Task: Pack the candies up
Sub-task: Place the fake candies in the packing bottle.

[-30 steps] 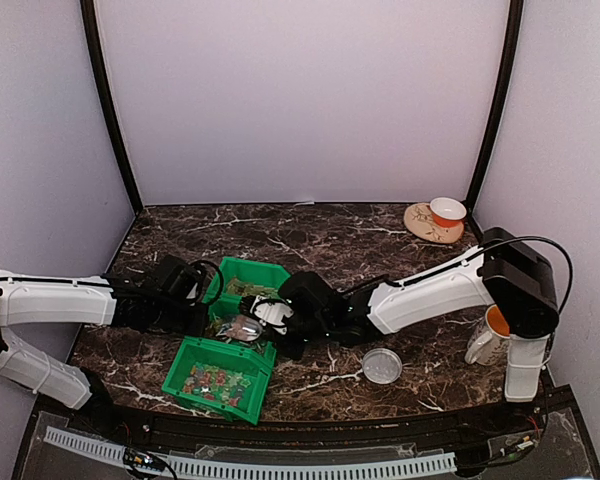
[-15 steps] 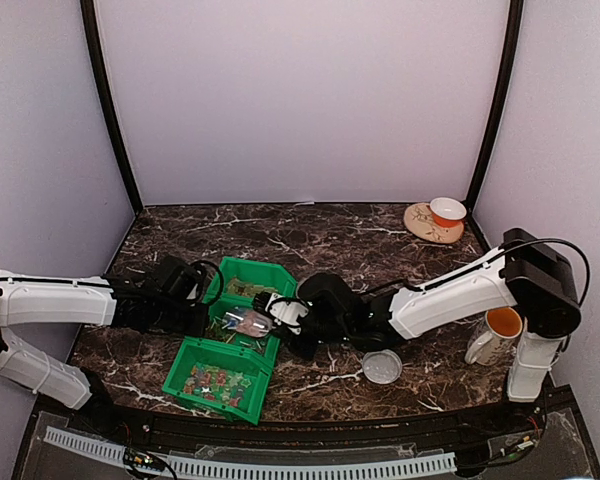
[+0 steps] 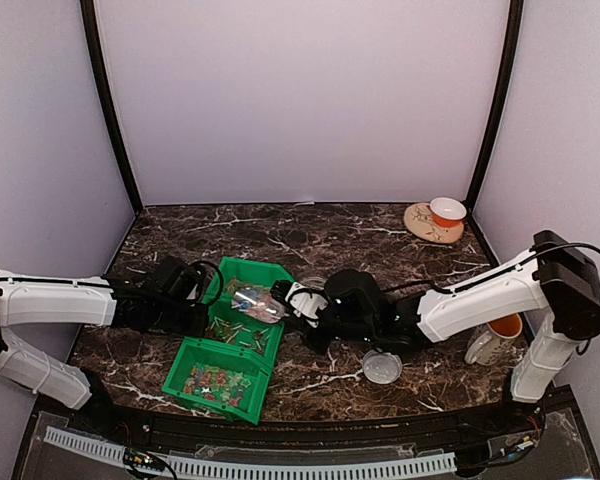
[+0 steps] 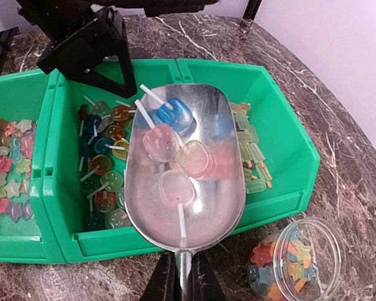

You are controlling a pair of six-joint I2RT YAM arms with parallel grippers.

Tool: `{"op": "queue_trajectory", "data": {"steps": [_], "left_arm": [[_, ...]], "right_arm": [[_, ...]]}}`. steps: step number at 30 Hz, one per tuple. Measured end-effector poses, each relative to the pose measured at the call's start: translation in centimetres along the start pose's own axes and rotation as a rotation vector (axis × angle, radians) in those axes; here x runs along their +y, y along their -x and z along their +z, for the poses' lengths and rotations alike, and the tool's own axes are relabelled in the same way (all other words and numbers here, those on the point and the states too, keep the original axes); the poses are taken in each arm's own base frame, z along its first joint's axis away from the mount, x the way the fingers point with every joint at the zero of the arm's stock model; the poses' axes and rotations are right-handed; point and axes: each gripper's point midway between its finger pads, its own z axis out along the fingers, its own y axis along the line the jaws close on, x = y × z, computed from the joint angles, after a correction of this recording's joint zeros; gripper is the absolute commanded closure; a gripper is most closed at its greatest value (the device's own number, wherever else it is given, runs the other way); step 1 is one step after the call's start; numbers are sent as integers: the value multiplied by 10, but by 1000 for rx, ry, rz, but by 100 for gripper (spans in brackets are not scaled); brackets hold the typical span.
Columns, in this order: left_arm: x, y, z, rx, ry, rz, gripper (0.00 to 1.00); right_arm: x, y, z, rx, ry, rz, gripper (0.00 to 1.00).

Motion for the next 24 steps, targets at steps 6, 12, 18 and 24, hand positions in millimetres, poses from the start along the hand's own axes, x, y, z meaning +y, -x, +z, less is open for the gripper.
{"op": "queue_trajectory", "data": {"steps": [6, 12, 18, 24], "left_arm": [[0, 0, 0, 1, 0, 0, 100], [0, -1, 0, 2, 1, 0, 100], [0, -1, 1, 2, 1, 0, 100], [0, -2, 2, 5, 2, 1, 100]], "right_arm": [[-13, 4, -17, -58, -56, 21, 100], [-30, 8, -22, -89, -136, 55, 100], [-50, -1, -35, -24, -213, 71, 100], [-63, 4, -63, 18, -263, 86, 100]]}}
